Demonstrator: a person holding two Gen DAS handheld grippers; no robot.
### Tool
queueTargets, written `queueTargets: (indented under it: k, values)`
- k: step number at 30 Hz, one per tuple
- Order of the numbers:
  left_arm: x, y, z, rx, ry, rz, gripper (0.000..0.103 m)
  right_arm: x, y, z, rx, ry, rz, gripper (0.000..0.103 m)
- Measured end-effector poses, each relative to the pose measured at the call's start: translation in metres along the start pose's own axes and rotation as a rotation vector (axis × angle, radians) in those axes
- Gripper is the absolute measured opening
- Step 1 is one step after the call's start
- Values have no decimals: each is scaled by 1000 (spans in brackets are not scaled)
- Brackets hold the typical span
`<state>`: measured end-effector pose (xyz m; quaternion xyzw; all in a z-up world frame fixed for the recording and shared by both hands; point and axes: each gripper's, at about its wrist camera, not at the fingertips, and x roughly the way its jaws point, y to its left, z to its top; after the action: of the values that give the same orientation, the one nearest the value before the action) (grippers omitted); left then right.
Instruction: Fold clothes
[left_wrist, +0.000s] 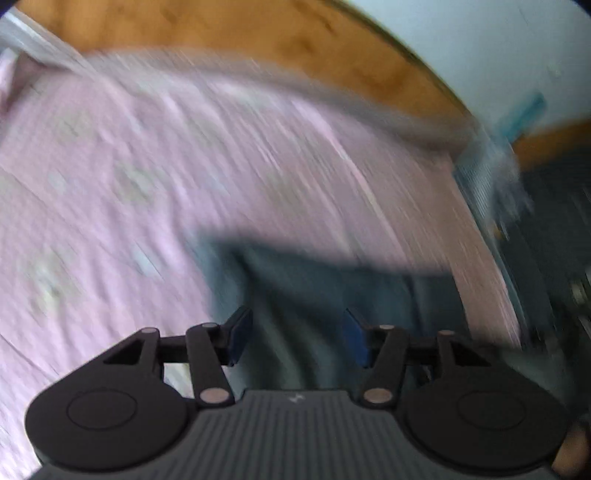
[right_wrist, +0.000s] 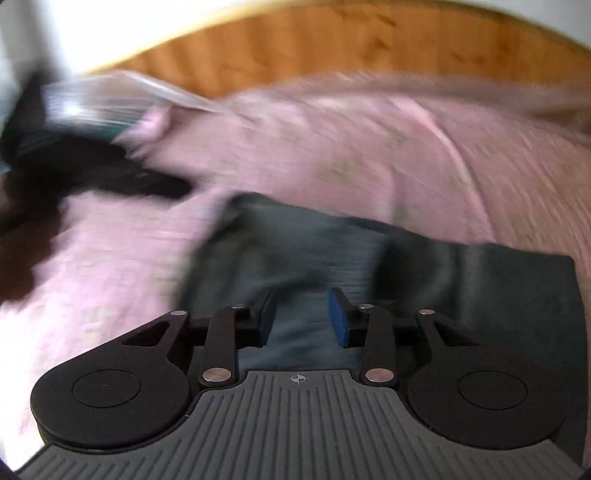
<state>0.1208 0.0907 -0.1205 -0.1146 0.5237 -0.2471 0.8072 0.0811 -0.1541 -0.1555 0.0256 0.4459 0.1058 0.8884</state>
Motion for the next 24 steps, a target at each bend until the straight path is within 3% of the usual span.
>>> queueTargets:
  k: [1,3,4,7,10,13,14,16,19,24]
  values:
    - [12,-8,-12,37,46,34,55,13,-10,-4,8,30,-22,24]
    - [22,-15,-29,78,73,106,52,26,-31,-14,37,58,-24,37]
    - [25,-18,-37,93,79,138,53,24,-38,-15,70,55,0,37]
    - [1,-27,-44,40,26,40,54,-3,-42,-21,107,-6,42,35]
    - [-4,-37,-59,31,37,-22,63,-29,-34,-40,104,-43,86,34]
    - [22,-40,-78,29,137,51,58,-35,-27,-70,89,4,108,34]
    - [24,-45,-80,57,127,68,63,-25,-28,-82,82,41,92,35]
    - [23,-56,-72,63,130,74,61,-20,-32,-97,47,40,78,41]
    - [20,-75,-50,65,109,50,62,-24,-39,-100,59,56,100,40]
    - [35,-113,-18,118,93,92,63,-21,-40,-111,33,34,128,41]
